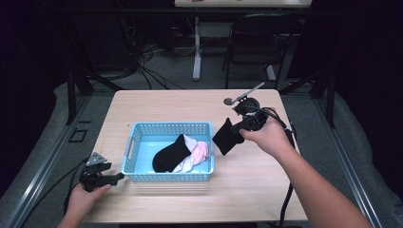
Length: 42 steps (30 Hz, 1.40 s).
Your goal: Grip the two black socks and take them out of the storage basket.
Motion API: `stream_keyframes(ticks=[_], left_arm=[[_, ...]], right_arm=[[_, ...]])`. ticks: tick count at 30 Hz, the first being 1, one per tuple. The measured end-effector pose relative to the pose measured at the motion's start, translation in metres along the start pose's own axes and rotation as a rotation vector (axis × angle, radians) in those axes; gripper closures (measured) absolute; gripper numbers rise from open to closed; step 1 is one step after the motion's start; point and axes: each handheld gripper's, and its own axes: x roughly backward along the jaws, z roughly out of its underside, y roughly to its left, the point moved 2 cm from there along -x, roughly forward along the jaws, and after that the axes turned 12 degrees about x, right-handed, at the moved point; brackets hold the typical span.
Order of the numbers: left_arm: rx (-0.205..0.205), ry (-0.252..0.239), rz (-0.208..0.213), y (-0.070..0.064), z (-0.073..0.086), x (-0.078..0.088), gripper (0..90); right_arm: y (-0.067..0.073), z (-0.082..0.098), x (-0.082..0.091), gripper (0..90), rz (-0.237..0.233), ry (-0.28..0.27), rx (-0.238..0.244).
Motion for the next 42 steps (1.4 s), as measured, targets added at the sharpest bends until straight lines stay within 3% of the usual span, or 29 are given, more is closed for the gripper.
stream_keyframes(ticks=[13, 24, 27, 30, 32, 42], left_arm=[[0.001, 0.002, 0.000, 0.000, 0.000, 0.000, 25.8], [-0.003, 0.003, -0.002, 0.000, 0.000, -0.001, 25.9], [-0.003, 0.005, -0.002, 0.000, 0.000, -0.001, 25.8], [0.001, 0.008, -0.003, 0.000, 0.001, -0.001, 25.9], [0.004, 0.007, -0.003, 0.000, 0.001, -0.002, 25.8], [0.004, 0.007, -0.003, 0.000, 0.001, -0.001, 25.9]], right_arm=[[-0.014, 0.034, -0.040, 86.0, -0.040, 0.007, -0.098], [-0.026, 0.068, -0.067, 86.0, -0.047, 0.053, -0.173], [-0.027, 0.073, -0.071, 86.0, -0.034, 0.072, -0.166], [-0.028, 0.079, -0.078, 85.8, -0.039, 0.066, -0.193], [-0.032, 0.084, -0.082, 85.4, -0.009, 0.092, -0.185], [-0.040, 0.088, -0.080, 78.2, 0.005, 0.082, -0.213]])
